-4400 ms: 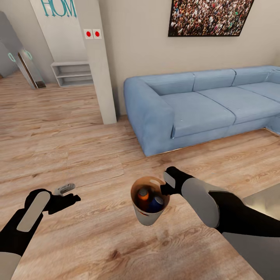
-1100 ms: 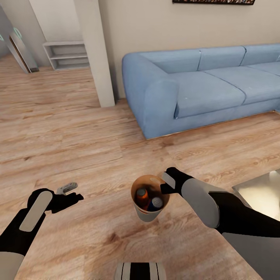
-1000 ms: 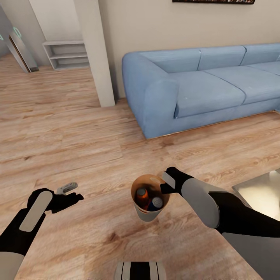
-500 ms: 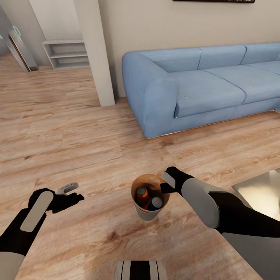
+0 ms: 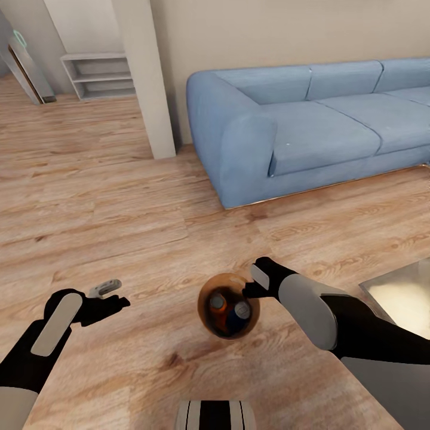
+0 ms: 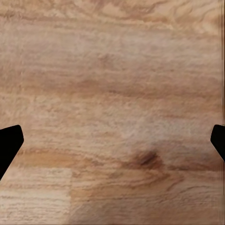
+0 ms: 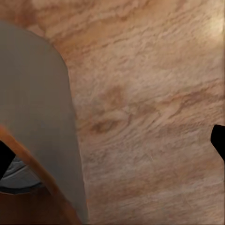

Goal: Put the three can of soda from the living room inside the tash can in the kitchen.

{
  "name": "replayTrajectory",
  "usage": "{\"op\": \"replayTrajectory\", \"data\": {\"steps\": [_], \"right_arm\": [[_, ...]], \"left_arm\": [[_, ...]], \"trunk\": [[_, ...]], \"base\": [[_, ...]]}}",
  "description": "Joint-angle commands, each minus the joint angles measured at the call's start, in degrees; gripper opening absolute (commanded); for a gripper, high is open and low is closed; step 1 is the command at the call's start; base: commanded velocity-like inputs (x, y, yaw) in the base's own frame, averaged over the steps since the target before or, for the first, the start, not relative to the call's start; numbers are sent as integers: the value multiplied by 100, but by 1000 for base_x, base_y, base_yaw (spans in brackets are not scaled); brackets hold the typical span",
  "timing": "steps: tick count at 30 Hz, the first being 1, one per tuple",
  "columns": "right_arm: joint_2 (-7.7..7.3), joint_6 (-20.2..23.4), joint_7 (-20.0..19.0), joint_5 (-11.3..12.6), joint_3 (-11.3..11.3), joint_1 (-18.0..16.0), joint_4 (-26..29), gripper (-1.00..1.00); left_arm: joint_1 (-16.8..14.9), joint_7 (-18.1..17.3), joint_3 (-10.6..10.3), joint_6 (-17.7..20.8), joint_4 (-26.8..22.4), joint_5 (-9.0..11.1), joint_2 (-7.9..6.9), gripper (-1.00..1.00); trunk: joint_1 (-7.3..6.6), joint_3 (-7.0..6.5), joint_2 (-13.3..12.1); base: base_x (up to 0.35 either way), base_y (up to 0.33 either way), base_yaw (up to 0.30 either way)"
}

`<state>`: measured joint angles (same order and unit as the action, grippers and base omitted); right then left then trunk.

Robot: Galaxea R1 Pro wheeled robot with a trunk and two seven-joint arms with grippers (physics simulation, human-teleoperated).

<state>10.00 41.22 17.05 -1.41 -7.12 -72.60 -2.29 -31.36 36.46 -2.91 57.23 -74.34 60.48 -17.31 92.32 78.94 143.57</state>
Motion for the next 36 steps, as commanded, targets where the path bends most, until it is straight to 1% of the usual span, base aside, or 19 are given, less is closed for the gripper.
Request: {"op": "replayTrajectory", "data": {"steps": [1,4,16,31,36], "right_arm": [[0,0,0,0,0,0,0,100],[0,0,0,0,0,0,0,100],[0,0,0,0,5,0,0,100],[0,0,0,0,6,0,0,100],[0,0,0,0,8,0,0,100]], "left_arm": [[0,-2,-2,2,-24,-1,0,100],[6,-11,-6,14,-122,-1,0,100],[10,-39,-20,34,-263,-1,-7,100],[13,-35,-25,34,-291,-1,-9,100],[11,-34,-117,32,-291,-1,-9,100]], "trunk": [[0,0,0],[0,0,0],[0,0,0],[0,0,0],[0,0,0]], "base": [[0,0,0],[0,0,0],[0,0,0],[0,0,0],[0,0,0]]}}
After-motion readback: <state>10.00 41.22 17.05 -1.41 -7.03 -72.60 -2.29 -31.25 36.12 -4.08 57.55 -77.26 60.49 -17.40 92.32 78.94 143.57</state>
